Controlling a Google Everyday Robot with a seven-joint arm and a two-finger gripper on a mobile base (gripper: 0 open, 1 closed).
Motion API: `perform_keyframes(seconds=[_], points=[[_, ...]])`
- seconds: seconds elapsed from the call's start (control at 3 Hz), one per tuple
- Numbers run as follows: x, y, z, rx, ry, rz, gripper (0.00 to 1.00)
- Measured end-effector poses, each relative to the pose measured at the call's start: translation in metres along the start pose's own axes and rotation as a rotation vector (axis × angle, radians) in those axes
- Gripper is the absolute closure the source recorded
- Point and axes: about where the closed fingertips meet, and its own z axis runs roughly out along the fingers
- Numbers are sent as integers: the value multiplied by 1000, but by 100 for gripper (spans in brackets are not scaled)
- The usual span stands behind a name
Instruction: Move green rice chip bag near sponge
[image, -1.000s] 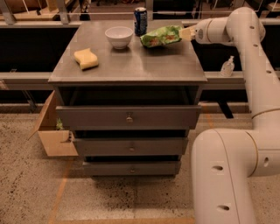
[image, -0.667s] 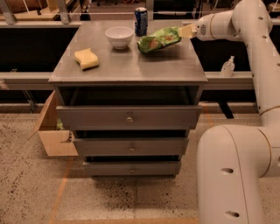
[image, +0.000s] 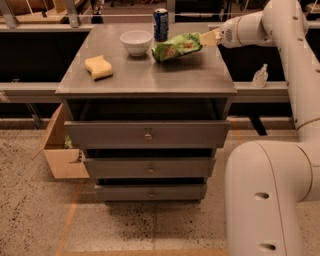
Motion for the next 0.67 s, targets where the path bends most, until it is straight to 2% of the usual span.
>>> perform_keyframes(seconds=[0.33,0.67], points=[[-2,13,-3,10,42,-37,100],[-21,27,-25,52,32,-64,100]])
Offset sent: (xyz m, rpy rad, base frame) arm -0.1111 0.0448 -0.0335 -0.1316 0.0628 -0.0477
